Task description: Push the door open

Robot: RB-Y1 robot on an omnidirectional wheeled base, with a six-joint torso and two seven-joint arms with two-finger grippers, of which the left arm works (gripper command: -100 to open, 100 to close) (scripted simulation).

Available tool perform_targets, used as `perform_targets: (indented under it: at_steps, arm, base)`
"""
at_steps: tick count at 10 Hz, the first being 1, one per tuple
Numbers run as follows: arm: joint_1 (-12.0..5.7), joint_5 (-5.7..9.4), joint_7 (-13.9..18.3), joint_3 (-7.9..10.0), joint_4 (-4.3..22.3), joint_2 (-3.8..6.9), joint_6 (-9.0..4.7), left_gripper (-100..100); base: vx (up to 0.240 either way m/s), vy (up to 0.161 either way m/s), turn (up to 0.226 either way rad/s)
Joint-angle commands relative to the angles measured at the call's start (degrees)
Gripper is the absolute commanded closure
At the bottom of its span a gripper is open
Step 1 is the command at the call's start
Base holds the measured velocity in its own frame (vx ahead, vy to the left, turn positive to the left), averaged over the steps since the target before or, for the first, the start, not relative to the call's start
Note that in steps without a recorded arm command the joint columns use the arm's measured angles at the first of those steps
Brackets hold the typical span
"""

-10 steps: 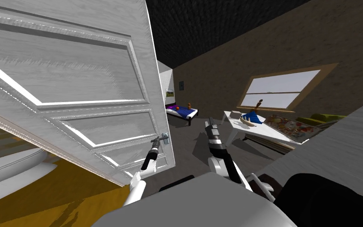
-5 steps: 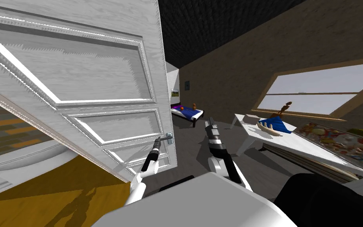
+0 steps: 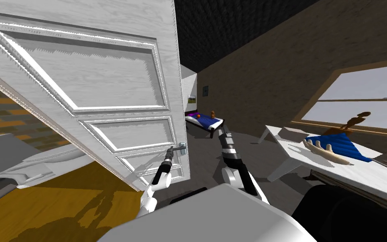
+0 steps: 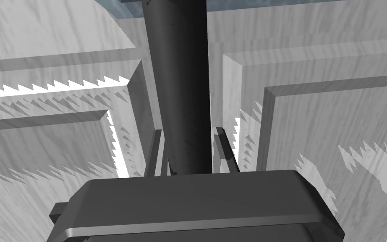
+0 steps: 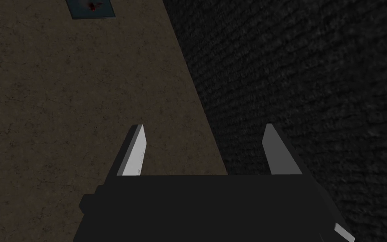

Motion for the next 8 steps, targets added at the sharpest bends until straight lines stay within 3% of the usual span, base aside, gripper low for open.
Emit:
perform_targets:
  at_steps: [1,4,6,8]
  arm:
    - [0.62,1.49,-1.4,-0.70,-1.0,-0.35,-0.21,100]
    - [1.75,3.78,-3.5,-2.87,-2.2,-2.02,-0.09,100]
    - [0.82,3.73,-3.0,-0.52,-1.2,-0.01,-0.57,100]
    - [0.35,3.74,-3.1,0.85,-0.7,0.62,-0.56,100]
  base:
    - [0.135,-0.128,0.221]
    - [0.078,-0.169,0.213]
    - [0.075,-0.045,0.073]
    - [0.194,-0.139,0.097]
